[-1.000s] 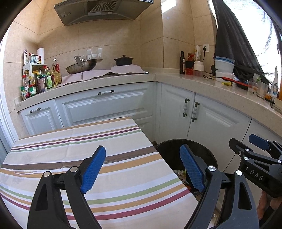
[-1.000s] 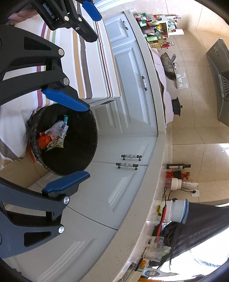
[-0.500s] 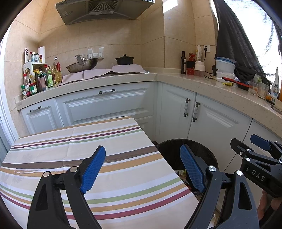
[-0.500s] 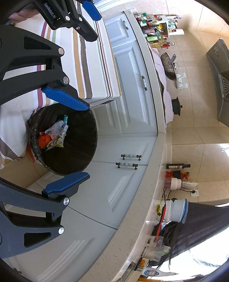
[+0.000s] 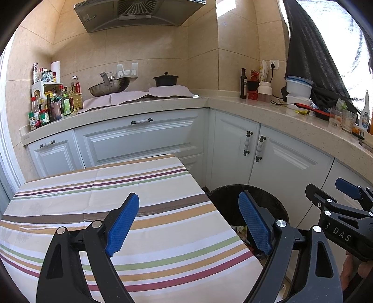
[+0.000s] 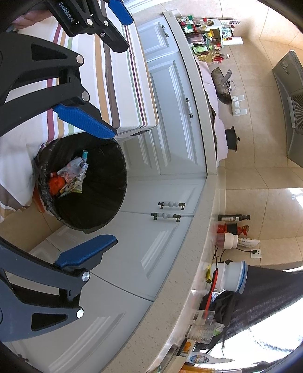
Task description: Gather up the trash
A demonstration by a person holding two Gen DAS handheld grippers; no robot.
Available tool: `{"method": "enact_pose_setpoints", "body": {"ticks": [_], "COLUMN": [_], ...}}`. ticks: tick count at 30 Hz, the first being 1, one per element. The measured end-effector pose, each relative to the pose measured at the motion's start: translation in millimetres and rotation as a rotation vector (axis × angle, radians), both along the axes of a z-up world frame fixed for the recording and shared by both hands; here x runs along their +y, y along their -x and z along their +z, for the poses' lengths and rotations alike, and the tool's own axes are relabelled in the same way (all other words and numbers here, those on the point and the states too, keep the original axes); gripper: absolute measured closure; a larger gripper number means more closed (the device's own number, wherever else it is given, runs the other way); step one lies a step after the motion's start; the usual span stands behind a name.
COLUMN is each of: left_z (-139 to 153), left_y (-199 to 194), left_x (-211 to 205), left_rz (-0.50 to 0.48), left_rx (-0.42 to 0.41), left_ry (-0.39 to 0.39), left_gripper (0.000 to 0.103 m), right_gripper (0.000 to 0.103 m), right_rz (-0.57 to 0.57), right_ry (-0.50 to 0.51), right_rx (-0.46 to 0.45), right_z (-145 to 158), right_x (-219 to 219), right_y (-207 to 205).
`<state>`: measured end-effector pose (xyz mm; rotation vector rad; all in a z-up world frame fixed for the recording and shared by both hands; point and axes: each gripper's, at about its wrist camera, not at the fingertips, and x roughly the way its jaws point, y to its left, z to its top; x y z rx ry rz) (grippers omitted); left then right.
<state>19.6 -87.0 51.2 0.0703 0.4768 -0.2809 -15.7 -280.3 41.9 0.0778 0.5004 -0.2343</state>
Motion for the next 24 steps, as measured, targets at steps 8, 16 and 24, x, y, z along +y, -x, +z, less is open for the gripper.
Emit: {"method": "enact_pose_setpoints", "body": {"ticks": [8,16,24], "left_z": [0.3,0.3,-1.5], "left_y": [-0.3,-1.5,-3.4], "left_x": [1.1,1.5,2.7], "left_rz": [-0.001,-0.001,-0.002], "left_rx": [0.002,0.005,0.009], "left_ry": [0.001,0.001,0.006], "left_gripper": [0.018,0.018,0.018], "right_gripper": [0.020,0.020,0.020], "right_rz": [0.001,0.001,0.001], "right_ry": [0.000,0.000,0.000], "right_rx": [0.001,0.004,0.002], "right_z": [-0.2,-0.6,-0.3], "right_x": [-0.6,-1.3,-1.9], "right_y": [-0.8,-2.1,-2.2]}}
